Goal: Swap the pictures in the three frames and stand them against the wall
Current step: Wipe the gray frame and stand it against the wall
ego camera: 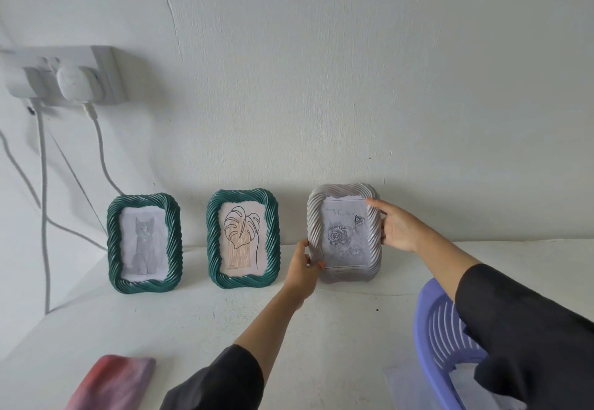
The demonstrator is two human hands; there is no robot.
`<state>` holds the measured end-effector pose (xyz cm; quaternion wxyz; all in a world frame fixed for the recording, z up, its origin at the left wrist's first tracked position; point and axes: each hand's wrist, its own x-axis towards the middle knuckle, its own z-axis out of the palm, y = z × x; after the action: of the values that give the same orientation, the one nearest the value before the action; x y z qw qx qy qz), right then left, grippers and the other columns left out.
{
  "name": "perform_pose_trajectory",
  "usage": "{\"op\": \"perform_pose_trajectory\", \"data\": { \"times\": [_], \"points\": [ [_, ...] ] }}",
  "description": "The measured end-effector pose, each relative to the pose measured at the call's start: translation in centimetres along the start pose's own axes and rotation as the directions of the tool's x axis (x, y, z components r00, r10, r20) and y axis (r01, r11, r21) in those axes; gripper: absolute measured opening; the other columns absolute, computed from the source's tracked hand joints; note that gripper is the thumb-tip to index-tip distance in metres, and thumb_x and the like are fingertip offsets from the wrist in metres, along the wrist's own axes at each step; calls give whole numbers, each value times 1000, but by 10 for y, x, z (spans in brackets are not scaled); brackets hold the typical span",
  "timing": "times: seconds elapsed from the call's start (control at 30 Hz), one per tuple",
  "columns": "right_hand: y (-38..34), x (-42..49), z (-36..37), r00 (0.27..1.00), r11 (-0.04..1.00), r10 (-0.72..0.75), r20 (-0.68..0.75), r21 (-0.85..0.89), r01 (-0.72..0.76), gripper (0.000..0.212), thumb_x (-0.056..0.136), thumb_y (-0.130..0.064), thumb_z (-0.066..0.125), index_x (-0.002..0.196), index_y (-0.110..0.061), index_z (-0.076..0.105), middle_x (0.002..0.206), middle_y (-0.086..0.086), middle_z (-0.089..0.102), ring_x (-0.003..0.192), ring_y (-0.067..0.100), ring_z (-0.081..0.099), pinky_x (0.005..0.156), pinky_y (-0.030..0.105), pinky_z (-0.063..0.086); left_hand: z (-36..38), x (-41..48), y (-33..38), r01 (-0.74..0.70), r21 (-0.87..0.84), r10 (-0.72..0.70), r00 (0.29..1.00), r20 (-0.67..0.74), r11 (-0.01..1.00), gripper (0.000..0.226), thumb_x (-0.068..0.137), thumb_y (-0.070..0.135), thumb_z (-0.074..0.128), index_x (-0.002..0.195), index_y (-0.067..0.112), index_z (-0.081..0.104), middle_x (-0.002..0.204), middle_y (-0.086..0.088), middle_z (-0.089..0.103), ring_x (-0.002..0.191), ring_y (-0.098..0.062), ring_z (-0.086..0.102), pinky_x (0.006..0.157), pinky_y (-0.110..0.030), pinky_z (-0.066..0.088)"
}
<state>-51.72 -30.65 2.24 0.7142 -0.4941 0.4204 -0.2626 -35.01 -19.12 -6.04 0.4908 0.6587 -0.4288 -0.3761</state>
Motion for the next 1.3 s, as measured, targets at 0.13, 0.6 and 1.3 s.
{"op": "perform_pose_trajectory", "data": {
  "times": [0.13,0.6,1.3],
  "points": [
    [-4,1,-1,1000,999,-17,12,-34,17,19,90,-36,49,92,-21,60,62,-2,72,68,17,65,67,32,46,0,4,-2,-1,0,1,1000,18,1000,47,92,-2,44,135,12,31,108,-17,55,83,-17,51,63,-18,42],
    [6,0,-6,998,997,-50,-41,-68,47,15,90,-29,51,97,-18,58,90,4,62,82,18,58,70,32,45,5,5,-2,-19,17,18,999,33,1000,51,92,-1,44,139,15,29,103,-15,52,82,-19,49,67,-22,40],
    [7,-12,-9,998,986,17,-63,-165,-27,10,86,-24,53,95,-19,54,83,1,58,75,17,54,68,30,42,8,-1,1,7,21,-8,999,32,1000,48,92,-1,42,136,14,32,102,-12,50,77,-14,48,63,-21,40]
  ]
}}
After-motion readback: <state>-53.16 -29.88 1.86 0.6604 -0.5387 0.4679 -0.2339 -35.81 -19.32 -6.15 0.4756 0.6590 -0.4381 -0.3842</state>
